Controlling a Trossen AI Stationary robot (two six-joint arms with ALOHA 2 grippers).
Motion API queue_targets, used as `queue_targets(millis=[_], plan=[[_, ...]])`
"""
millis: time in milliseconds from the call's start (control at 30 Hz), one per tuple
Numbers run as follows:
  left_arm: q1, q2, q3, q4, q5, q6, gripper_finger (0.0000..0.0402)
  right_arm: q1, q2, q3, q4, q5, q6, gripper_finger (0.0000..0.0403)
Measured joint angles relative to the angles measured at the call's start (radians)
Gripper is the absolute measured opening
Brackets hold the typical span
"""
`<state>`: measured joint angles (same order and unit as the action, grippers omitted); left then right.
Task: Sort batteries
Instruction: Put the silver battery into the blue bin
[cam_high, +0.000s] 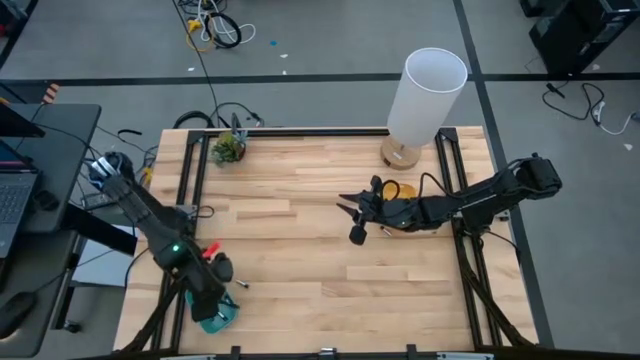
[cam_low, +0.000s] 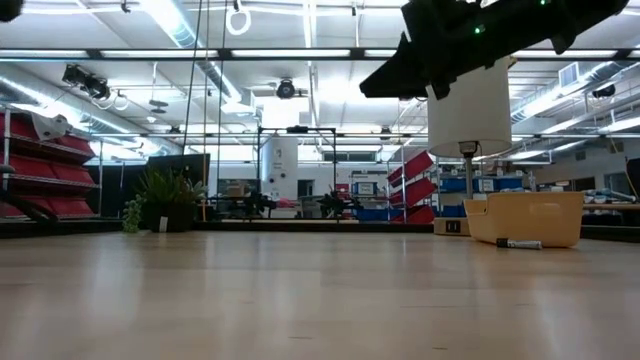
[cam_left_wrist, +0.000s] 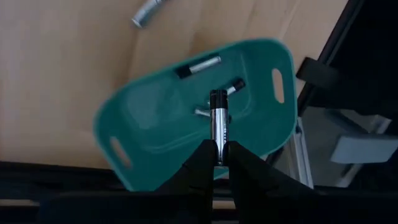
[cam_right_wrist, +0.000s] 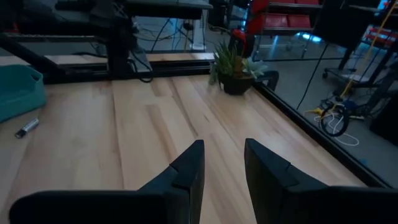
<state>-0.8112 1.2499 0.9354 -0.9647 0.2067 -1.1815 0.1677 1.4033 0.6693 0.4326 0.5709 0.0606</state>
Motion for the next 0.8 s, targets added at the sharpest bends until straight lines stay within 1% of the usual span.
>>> queue_targets(millis=[267, 333, 467, 600, 700, 800], plan=[[-0.082, 0.000, -0.129, 0.236, -0.002, -0.178, 0.0048, 0.001, 0.000, 0.000, 0.001, -0.002, 0.045, 0.0100], [-0.100, 0.000, -0.151, 0.275, -0.008, -0.224, 0.0051, 0.002, 0.000, 0.000, 0.001, -0.020, 0.063, 0.0100], [-0.125, 0.000, -0.169, 0.278, -0.049, -0.270, 0.0078, 0.008, 0.000, 0.000, 0.000, -0.072, 0.092, 0.0100], [-0.131, 0.000, -0.170, 0.260, -0.105, -0.271, 0.0116, 0.036, 0.000, 0.000, -0.004, -0.077, 0.101, 0.0100], [-0.129, 0.000, -0.170, 0.253, -0.122, -0.254, 0.0140, 0.056, 0.000, 0.000, -0.007, -0.079, 0.070, 0.0100], [-0.115, 0.000, -0.170, 0.216, -0.143, -0.201, 0.0153, 0.061, 0.000, 0.000, -0.023, -0.079, 0.044, 0.0100]])
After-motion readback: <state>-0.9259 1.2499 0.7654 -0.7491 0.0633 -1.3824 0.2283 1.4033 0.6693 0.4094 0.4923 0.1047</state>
